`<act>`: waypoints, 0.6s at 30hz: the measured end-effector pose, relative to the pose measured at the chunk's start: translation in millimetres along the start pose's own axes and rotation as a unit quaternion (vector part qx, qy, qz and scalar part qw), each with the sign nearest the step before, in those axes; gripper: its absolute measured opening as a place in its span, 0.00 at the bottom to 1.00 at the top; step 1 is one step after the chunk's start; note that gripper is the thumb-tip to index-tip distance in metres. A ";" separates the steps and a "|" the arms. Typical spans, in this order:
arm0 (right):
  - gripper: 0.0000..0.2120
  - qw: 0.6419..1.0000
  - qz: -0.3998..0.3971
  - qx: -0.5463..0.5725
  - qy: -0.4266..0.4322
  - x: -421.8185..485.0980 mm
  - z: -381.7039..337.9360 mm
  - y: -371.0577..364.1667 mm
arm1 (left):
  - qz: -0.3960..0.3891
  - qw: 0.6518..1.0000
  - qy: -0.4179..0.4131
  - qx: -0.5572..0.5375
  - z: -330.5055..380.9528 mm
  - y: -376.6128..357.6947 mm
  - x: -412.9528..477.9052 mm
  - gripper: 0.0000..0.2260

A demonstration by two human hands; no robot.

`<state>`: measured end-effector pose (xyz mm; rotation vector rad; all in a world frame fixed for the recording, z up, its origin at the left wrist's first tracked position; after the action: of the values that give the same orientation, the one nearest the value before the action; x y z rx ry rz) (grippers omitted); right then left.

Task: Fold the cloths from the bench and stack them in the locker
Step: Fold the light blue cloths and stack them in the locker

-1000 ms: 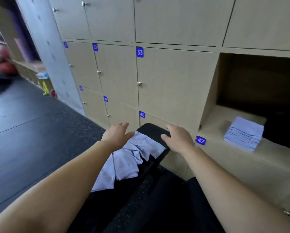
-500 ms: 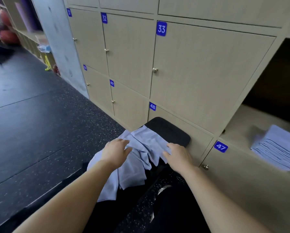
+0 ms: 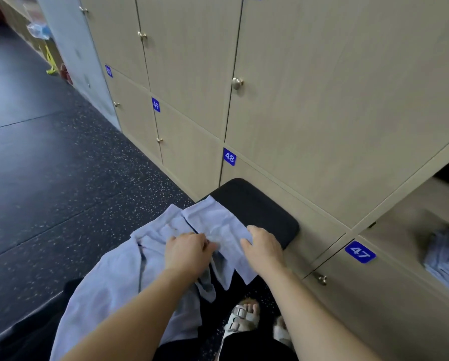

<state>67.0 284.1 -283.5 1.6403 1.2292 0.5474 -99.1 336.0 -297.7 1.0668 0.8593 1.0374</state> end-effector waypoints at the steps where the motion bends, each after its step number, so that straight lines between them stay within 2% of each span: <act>1: 0.18 1.000 -0.005 0.001 0.003 6.8 0.4 -3.3 | 0.002 1.000 0.010 0.001 -0.5 -5.1 1.2 0.19; 4: 0.22 1.000 -0.016 -0.002 0.006 26.5 1.6 -13.6 | 0.011 0.999 0.041 0.001 -0.7 -14.3 4.7 0.22; 8: 0.20 1.000 -0.007 -0.002 -0.021 46.0 5.0 -27.7 | 0.004 0.995 0.091 -0.040 0.5 -22.1 8.2 0.20; 11: 0.12 0.999 0.008 0.001 -0.046 51.7 6.6 -30.6 | -0.006 0.985 0.132 -0.112 2.0 -23.8 8.7 0.16; 12: 0.09 0.998 0.017 0.018 -0.055 51.7 7.6 -29.7 | -0.004 0.982 0.142 -0.127 2.1 -21.9 8.4 0.16; 15: 0.16 0.991 0.070 0.088 -0.071 48.9 11.5 -19.6 | 0.011 0.971 0.160 -0.176 -0.8 -13.5 7.8 0.14; 18: 0.13 0.964 0.098 0.227 -0.093 42.8 18.0 -3.2 | 0.035 0.950 0.166 -0.261 -5.3 -3.5 6.2 0.12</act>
<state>96.5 315.0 -302.0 2.1636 1.1100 0.2263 -101.3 342.8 -302.8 0.4826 0.7513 1.4334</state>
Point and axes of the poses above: each hand's wrist, its own x-axis towards the middle knuckle, its own y-axis out of the back of the hand, z = x × y, the point moved 6 cm from there along x, towards the middle knuckle, and after that the axes turned 3 degrees about z, right-handed, at the moved point
